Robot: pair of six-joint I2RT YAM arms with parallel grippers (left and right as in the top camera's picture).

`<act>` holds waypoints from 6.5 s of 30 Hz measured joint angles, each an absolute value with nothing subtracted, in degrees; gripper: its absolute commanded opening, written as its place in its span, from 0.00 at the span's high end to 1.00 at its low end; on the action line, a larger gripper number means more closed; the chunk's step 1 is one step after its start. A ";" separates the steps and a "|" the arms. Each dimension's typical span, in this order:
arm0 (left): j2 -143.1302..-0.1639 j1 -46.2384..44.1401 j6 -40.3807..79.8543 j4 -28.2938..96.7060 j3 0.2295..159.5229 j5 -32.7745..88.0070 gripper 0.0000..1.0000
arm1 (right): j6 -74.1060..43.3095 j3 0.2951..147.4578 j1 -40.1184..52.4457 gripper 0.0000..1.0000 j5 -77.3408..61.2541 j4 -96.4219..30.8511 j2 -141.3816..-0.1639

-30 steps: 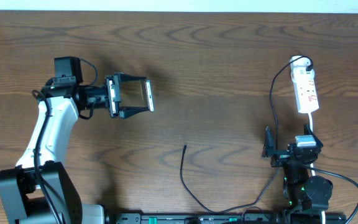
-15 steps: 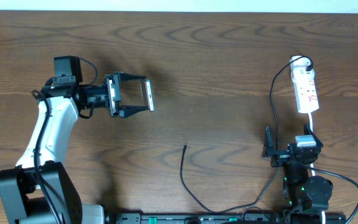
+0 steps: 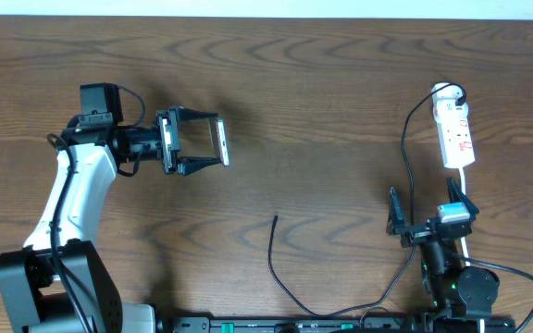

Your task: Plug charger to phone and switch on socket

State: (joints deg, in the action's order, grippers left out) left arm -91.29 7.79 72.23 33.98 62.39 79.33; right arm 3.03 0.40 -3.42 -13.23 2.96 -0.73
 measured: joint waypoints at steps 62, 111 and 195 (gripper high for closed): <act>-91.29 4.80 68.27 33.89 62.39 59.18 0.93 | -44.80 45.95 10.52 0.01 -53.76 9.85 -79.26; -91.29 -12.25 82.54 35.79 62.39 33.23 0.93 | -48.01 46.02 34.02 0.42 -38.30 21.26 -96.16; -91.05 0.58 72.71 -35.09 46.41 52.18 0.06 | -104.05 46.02 35.44 0.99 -11.81 46.37 -96.86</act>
